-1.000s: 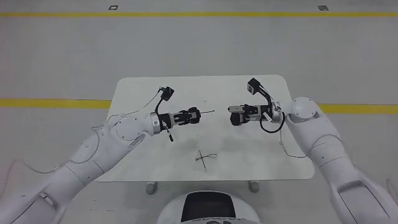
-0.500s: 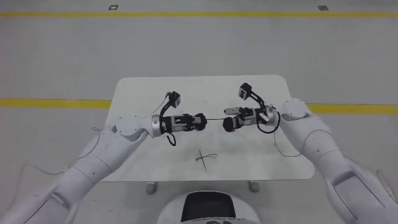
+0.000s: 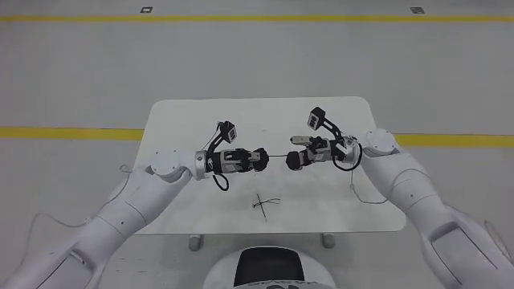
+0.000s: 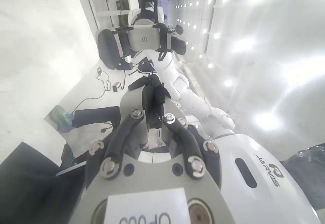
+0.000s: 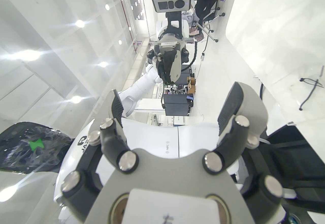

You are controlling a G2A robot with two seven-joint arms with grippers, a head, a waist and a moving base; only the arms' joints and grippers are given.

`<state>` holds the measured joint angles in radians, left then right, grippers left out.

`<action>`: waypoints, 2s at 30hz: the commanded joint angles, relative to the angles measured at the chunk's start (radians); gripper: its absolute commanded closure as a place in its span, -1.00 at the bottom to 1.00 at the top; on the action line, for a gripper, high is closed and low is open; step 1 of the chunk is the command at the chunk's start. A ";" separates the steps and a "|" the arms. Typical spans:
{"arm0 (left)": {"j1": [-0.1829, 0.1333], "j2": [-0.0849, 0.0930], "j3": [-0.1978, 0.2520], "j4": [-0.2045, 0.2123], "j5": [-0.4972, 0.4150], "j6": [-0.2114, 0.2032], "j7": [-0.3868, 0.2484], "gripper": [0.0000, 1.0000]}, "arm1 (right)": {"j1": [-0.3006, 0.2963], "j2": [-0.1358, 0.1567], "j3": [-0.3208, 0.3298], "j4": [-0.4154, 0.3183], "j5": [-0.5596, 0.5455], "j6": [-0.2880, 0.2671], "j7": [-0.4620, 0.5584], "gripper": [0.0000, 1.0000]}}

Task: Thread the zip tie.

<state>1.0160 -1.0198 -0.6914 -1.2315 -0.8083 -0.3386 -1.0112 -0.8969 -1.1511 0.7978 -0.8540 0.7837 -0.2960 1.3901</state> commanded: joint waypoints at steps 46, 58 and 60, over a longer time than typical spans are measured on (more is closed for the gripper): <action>-0.015 -0.051 -0.019 0.080 0.025 0.045 -0.042 -0.56 | 0.036 0.069 -0.122 -0.016 0.108 -0.044 0.000 1.00; -0.003 -0.058 -0.026 0.060 0.039 0.042 -0.036 -1.00 | 0.036 0.060 -0.143 -0.023 0.131 -0.044 0.000 1.00; -0.003 -0.059 -0.025 0.060 0.041 0.043 -0.037 -1.00 | 0.037 0.057 -0.148 -0.022 0.135 -0.044 0.000 1.00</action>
<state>1.0131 -1.0783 -0.7169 -1.1716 -0.7684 -0.2963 -1.0475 -0.8599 -1.0923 0.6528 -0.8764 0.9166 -0.3400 1.3900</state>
